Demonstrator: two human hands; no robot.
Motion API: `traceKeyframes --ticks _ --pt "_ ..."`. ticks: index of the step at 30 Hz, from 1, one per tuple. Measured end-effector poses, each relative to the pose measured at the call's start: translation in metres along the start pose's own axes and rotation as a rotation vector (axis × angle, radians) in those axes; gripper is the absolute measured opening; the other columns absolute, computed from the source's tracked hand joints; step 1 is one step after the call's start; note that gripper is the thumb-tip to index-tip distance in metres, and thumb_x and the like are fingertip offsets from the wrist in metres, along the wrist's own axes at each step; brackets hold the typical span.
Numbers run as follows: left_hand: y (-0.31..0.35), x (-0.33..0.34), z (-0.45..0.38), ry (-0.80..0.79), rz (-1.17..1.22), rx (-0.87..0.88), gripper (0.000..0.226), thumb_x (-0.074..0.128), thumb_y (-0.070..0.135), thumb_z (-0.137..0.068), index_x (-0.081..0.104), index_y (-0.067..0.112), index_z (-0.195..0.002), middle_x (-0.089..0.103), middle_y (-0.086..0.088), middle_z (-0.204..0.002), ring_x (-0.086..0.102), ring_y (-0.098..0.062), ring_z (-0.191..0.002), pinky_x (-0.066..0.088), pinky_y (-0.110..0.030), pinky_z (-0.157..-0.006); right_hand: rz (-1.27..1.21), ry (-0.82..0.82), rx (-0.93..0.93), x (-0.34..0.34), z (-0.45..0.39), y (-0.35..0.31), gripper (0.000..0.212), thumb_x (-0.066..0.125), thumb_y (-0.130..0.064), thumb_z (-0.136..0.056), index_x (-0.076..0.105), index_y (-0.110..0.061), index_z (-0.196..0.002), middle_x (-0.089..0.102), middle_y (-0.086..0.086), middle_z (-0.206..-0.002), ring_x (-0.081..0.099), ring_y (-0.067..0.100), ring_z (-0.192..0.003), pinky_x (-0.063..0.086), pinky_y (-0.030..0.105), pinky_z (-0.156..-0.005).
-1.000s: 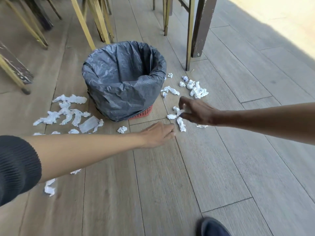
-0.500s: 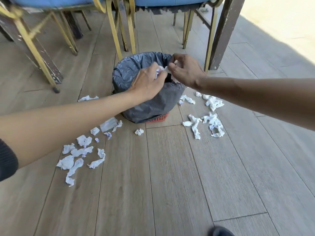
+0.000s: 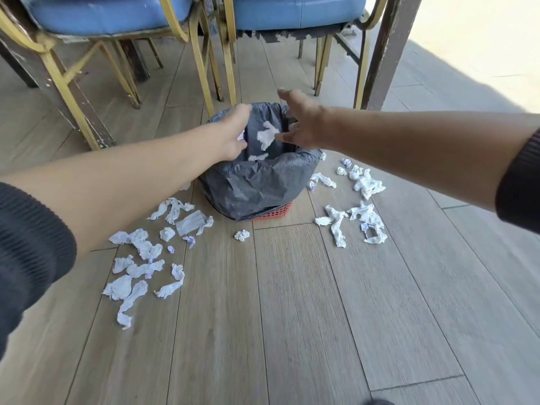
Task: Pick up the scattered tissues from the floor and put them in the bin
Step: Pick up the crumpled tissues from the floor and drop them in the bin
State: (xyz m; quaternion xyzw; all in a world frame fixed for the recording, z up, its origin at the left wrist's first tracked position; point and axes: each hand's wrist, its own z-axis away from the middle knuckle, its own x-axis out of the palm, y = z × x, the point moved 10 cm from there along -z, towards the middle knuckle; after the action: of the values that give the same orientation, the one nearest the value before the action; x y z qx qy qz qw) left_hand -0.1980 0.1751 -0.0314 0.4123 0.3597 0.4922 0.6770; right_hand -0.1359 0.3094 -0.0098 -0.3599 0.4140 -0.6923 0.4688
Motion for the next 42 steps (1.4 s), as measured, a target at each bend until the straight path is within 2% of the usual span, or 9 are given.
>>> traceKeyframes --ticks 2,5,7,9,13,19,28,34,42 --pt "0.001 0.006 0.006 -0.018 -0.023 0.030 0.062 0.046 0.039 -0.100 0.028 0.015 -0.155 0.021 -0.005 -0.163 0.028 -0.023 -0.146 0.029 -0.034 -0.116 -0.086 -0.003 0.014 -0.002 0.001 0.000 0.063 0.052 -0.046 -0.099 0.034 -0.011 -0.148 0.032 0.013 -0.156 0.034 0.034 -0.141 0.040 0.048 -0.112" --pt "0.006 0.008 0.011 0.014 -0.103 0.105 0.060 0.043 0.051 -0.100 0.036 0.020 -0.151 0.035 -0.007 -0.157 0.034 -0.025 -0.143 0.027 -0.036 -0.116 -0.075 0.031 0.025 -0.008 -0.003 0.004 0.063 0.048 -0.051 -0.098 0.039 -0.007 -0.143 0.043 0.014 -0.143 0.047 0.034 -0.126 0.045 0.047 -0.107" --pt "0.018 0.010 0.015 0.041 -0.225 0.240 0.032 0.042 0.049 -0.101 0.059 0.026 -0.115 0.060 -0.004 -0.119 0.055 -0.017 -0.114 0.036 -0.034 -0.103 -0.005 0.114 -0.040 -0.024 -0.007 0.000 0.061 0.046 -0.053 -0.097 0.048 -0.005 -0.135 0.052 0.011 -0.129 0.056 0.027 -0.104 0.058 0.039 -0.086" --pt "0.035 0.017 0.030 0.068 -0.398 0.427 0.029 0.042 0.043 -0.102 0.046 0.029 -0.077 0.050 0.003 -0.083 0.048 -0.010 -0.078 0.033 -0.030 -0.082 0.074 0.207 -0.121 -0.046 -0.007 -0.005 0.056 0.046 -0.053 -0.097 0.057 -0.005 -0.125 0.061 0.011 -0.119 0.061 0.021 -0.092 0.058 0.029 -0.064" --pt "0.044 0.062 0.062 -0.035 -0.665 0.819 0.022 0.048 0.034 -0.100 0.060 0.017 -0.106 0.062 0.004 -0.111 0.056 -0.008 -0.104 0.044 -0.019 -0.085 0.199 0.361 -0.257 -0.103 0.008 -0.005 0.042 0.044 -0.044 -0.100 0.063 -0.006 -0.103 0.065 0.003 -0.098 0.065 0.017 -0.080 0.051 0.024 -0.058" --pt "0.002 0.139 0.110 -0.275 -0.895 1.248 0.012 0.051 0.023 -0.097 0.057 0.014 -0.096 0.058 0.005 -0.094 0.056 -0.008 -0.086 0.048 -0.022 -0.077 0.401 0.446 -0.139 -0.195 0.012 0.060 0.042 0.051 -0.038 -0.099 0.068 -0.001 -0.108 0.070 0.010 -0.103 0.068 0.021 -0.083 0.051 0.025 -0.058" --pt "-0.122 0.194 0.068 -0.521 -1.238 1.045 0.011 0.051 0.020 -0.093 0.054 0.017 -0.102 0.054 0.004 -0.098 0.055 -0.015 -0.082 0.048 -0.033 -0.069 1.265 0.107 0.010 -0.254 0.016 0.153 0.017 0.068 -0.017 -0.089 0.067 -0.015 -0.106 0.073 0.009 -0.096 0.069 0.023 -0.084 0.057 0.041 -0.082" --pt "-0.192 0.209 0.029 -0.624 -1.449 0.744 0.051 0.046 0.007 -0.089 0.042 0.019 -0.139 0.055 -0.007 -0.093 0.061 -0.031 -0.087 0.049 -0.038 -0.067 1.785 -0.181 -0.058 -0.254 0.012 0.195 0.051 0.056 -0.008 -0.090 0.051 -0.021 -0.139 0.042 -0.007 -0.065 0.056 0.021 -0.064 0.036 0.026 -0.047" --pt "-0.234 0.227 0.004 -0.676 -1.414 0.636 0.069 0.047 0.000 -0.093 0.029 0.028 -0.154 0.052 -0.006 -0.105 0.060 -0.030 -0.096 0.054 -0.040 -0.077 1.912 -0.265 -0.002 -0.259 -0.016 0.228 0.057 0.058 -0.009 -0.093 0.041 -0.027 -0.144 0.055 0.005 -0.091 0.056 0.022 -0.071 0.040 0.028 -0.054"
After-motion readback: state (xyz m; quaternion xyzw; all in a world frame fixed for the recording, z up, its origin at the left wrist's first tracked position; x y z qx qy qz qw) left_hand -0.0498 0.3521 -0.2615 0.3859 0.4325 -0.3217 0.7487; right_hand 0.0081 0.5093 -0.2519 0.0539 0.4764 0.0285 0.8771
